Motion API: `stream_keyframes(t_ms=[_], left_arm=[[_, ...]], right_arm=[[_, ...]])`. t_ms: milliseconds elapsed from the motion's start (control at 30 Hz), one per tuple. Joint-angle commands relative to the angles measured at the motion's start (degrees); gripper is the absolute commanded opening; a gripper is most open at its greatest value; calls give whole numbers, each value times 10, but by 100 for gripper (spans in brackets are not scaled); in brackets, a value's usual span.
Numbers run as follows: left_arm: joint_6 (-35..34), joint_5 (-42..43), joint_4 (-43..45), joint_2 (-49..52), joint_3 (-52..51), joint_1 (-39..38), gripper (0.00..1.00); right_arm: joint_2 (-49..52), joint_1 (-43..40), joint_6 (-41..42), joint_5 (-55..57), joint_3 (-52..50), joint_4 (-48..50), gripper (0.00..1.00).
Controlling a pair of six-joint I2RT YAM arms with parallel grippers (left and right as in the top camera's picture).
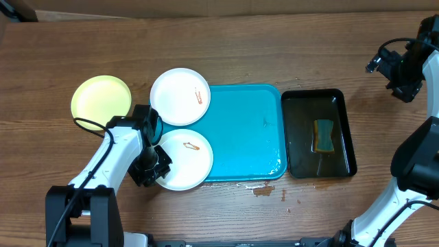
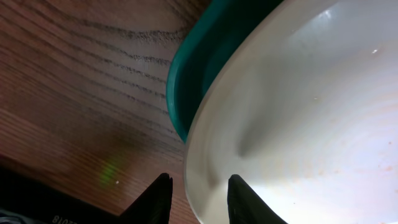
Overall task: Clean dirty plates on tray and stack at the side
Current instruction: 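Grip the lower white plate's rim and slide it right across the blue tray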
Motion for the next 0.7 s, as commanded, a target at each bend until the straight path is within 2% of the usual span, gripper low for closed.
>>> stream_keyframes(t_ms=[0, 133, 300, 500, 667], left_arm=[[7, -16, 5, -9, -12, 3, 31], [7, -15, 7, -9, -16, 3, 20], [7, -12, 7, -9, -16, 3, 19], [8, -1, 7, -9, -16, 3, 9], [54, 27, 14, -9, -16, 2, 4]], right_arm=[[-16, 0, 3, -3, 8, 2, 100], [-16, 0, 3, -3, 8, 2, 100], [-16, 0, 3, -3, 8, 2, 100], [-16, 0, 3, -3, 8, 2, 100], [-16, 0, 3, -3, 8, 2, 100]])
